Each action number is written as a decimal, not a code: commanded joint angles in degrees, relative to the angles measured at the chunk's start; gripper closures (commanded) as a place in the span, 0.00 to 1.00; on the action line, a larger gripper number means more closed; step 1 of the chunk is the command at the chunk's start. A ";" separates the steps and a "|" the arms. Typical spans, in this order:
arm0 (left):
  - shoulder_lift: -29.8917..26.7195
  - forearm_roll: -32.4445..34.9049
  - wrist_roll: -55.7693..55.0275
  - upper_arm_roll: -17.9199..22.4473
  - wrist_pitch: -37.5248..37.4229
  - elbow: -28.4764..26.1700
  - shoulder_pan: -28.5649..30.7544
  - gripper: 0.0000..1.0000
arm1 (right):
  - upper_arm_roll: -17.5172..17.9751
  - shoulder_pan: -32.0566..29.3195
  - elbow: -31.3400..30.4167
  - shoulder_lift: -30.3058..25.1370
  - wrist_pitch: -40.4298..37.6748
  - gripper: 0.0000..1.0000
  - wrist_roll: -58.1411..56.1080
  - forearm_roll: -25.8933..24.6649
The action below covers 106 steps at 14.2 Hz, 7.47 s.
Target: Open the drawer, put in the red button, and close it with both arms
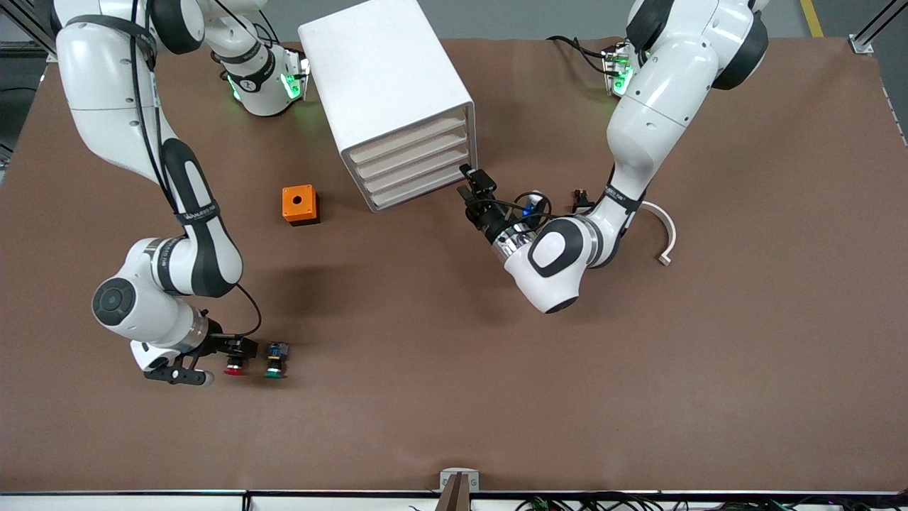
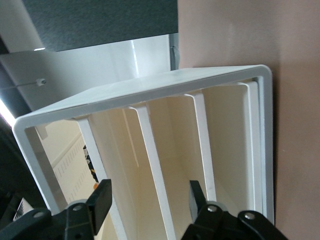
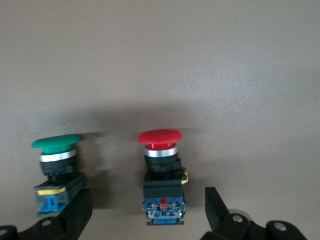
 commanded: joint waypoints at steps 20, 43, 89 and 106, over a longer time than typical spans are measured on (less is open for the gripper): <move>2.73 -3.44 -11.50 -0.03 -0.58 1.19 -10.09 0.79 | -0.27 -0.10 4.95 -2.14 -16.91 1.00 12.26 1.05; 2.91 -7.66 -10.18 0.58 -0.49 1.45 4.59 0.84 | -0.18 40.67 -9.03 -27.29 -23.36 1.00 89.09 -0.17; -11.15 60.28 60.67 3.22 34.31 7.34 -16.59 0.01 | -0.71 -6.34 9.78 -28.70 -52.71 0.00 -8.71 -7.82; -13.53 50.71 48.80 -1.88 33.43 1.45 -21.87 0.01 | -0.89 -7.04 13.30 -31.59 -55.78 0.00 -8.53 -9.23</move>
